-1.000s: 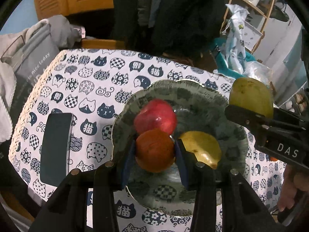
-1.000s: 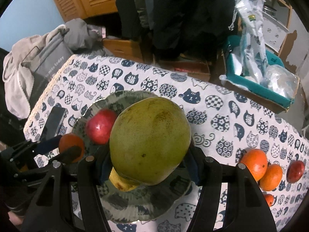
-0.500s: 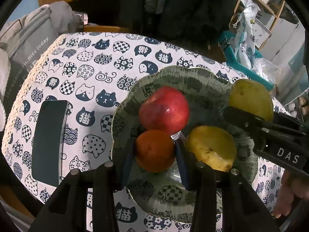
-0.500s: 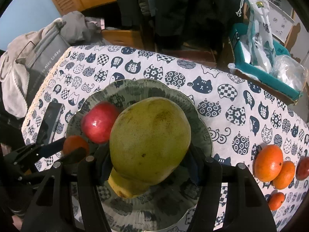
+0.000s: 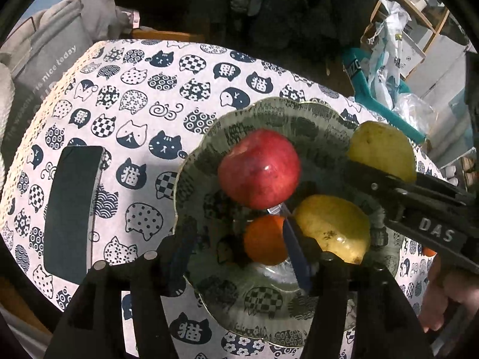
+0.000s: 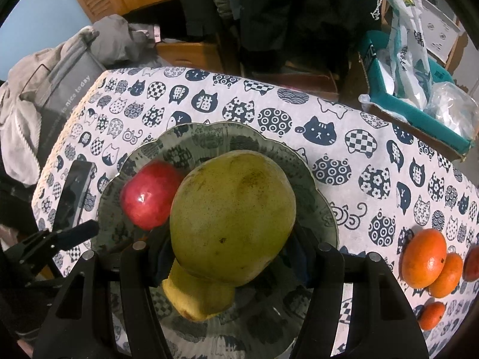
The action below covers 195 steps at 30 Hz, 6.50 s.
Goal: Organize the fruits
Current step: 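Lower the orange into the bowl with the left tool while the right tool releases the green fruit there, then move both open tools away from the bowl toward the remaining oranges and apple, then grasp the red apple with the right tool while the left tool grasps a large orange, then lift and carry the apple with the right tool while the left tool carries the orange to the bowl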
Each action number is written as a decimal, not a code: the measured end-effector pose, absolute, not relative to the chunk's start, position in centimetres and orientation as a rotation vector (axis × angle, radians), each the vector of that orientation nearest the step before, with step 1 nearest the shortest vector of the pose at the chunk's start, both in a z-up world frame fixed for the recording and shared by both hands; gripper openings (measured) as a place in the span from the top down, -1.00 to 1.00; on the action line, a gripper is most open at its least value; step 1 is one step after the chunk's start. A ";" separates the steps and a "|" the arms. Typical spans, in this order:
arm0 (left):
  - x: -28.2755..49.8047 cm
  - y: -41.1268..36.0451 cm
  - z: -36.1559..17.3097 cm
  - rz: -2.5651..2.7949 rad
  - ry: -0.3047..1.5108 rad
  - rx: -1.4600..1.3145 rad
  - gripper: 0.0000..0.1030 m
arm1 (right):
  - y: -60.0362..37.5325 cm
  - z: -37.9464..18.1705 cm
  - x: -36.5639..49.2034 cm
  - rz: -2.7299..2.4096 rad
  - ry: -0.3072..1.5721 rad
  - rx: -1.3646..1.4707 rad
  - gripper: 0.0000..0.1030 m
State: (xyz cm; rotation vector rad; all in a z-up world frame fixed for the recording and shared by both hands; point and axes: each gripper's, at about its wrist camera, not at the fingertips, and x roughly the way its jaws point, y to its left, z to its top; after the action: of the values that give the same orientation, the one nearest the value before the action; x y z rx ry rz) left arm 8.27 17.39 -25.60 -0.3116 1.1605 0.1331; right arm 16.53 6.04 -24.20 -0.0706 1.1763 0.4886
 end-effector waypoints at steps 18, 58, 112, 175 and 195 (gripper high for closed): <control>7.8 19.2 -24.1 0.180 1.117 -0.355 -0.26 | 7.6 -26.4 16.4 0.508 1.242 -0.130 -0.28; 5.4 11.4 -14.4 0.060 0.945 -0.269 -0.69 | -6.7 -10.7 10.9 0.278 0.891 -0.106 -0.48; 11.0 -9.3 -16.1 -0.181 1.016 0.039 -0.82 | -32.0 -13.3 5.0 -0.099 0.909 0.072 -0.64; 18.3 -14.7 -27.8 -0.329 1.239 0.028 -0.21 | -35.3 -28.1 14.9 -0.109 1.181 0.153 -0.45; 13.7 -12.5 -20.6 -0.325 1.095 0.034 -0.21 | -30.7 -19.7 10.5 -0.009 1.031 0.085 -0.45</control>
State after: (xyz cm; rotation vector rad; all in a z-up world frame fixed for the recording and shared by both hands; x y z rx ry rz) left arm 13.71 -12.55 -20.61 0.0343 1.0950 -0.3246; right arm 10.50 -30.67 -19.68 0.0845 1.0315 -0.0095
